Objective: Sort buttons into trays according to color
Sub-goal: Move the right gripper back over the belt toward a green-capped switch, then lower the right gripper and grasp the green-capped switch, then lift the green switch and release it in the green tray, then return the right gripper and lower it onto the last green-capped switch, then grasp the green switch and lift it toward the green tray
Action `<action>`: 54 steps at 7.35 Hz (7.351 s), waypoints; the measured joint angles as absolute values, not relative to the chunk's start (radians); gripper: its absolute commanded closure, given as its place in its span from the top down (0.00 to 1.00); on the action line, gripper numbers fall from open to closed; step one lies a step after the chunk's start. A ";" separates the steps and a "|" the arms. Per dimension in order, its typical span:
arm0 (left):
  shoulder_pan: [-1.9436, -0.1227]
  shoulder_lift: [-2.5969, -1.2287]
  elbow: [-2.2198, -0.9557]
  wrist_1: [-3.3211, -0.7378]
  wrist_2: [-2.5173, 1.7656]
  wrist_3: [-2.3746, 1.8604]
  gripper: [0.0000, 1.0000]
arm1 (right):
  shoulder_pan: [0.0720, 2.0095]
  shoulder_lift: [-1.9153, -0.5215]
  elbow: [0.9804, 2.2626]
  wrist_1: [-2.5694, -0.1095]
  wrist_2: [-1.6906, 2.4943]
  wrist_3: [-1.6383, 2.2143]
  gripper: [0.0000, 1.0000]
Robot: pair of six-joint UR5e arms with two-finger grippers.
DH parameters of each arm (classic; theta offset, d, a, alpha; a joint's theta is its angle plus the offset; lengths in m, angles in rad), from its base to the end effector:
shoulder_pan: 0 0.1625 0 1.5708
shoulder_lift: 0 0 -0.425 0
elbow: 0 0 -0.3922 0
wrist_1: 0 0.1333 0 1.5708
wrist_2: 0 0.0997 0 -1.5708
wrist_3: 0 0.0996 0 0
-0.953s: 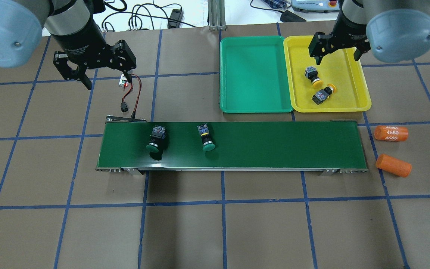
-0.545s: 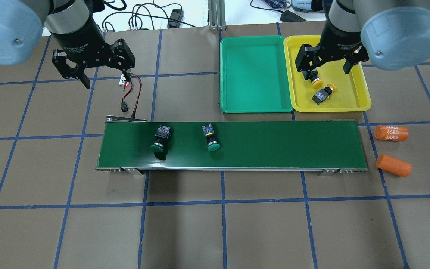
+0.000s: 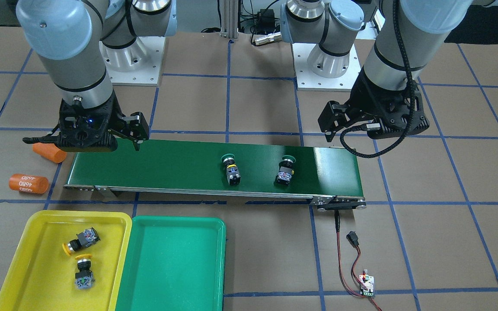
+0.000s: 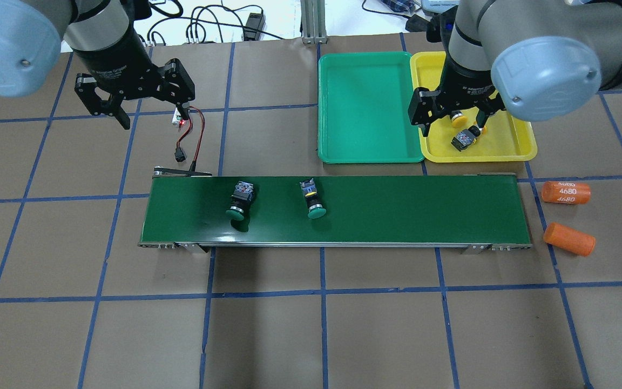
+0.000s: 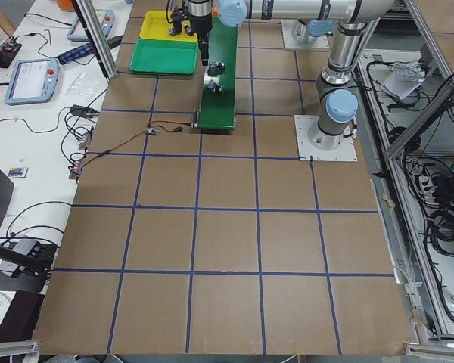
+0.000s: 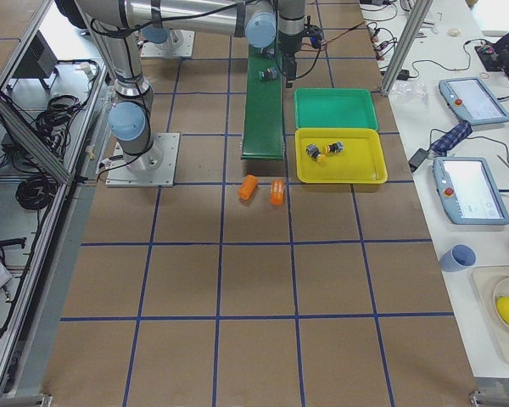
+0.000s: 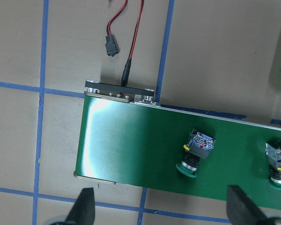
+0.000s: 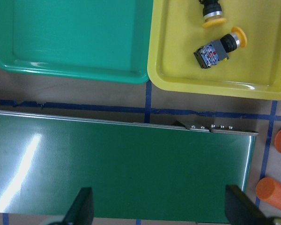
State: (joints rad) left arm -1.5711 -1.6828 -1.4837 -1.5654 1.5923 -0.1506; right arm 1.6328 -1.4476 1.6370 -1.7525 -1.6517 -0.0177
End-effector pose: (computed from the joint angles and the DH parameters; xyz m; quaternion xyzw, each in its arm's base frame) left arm -0.1313 -0.5373 0.4736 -0.0750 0.9971 0.0089 0.0115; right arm 0.1582 -0.5276 0.4104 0.0400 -0.9984 -0.0030 0.0405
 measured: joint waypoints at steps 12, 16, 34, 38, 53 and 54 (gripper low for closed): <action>-1.568 -1.684 -1.476 -1.563 1.587 -0.152 1.00 | 1.731 -1.406 1.718 -1.867 -1.565 0.049 1.00; -1.566 -1.694 -1.474 -1.562 1.588 -0.152 1.00 | 1.772 -1.347 1.762 -1.962 -1.511 0.059 1.00; -1.566 -1.676 -1.476 -1.557 1.583 -0.152 1.00 | 1.725 -1.046 1.470 -2.143 -1.589 0.088 0.00; -1.566 -1.679 -1.473 -1.556 1.581 -0.152 1.00 | 1.687 -0.962 1.463 -2.154 -1.577 0.083 1.00; -1.565 -1.678 -1.473 -1.555 1.582 -0.152 1.00 | 1.719 -1.359 1.728 -1.849 -1.573 0.224 1.00; -1.565 -1.679 -1.473 -1.555 1.582 -0.152 1.00 | 1.736 -1.349 1.747 -1.896 -1.571 0.243 1.00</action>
State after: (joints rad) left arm -1.5649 -1.6787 -1.4726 -1.5550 1.5817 -0.1519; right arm 1.7361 -1.3488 1.7469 -1.8960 -1.5715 0.2434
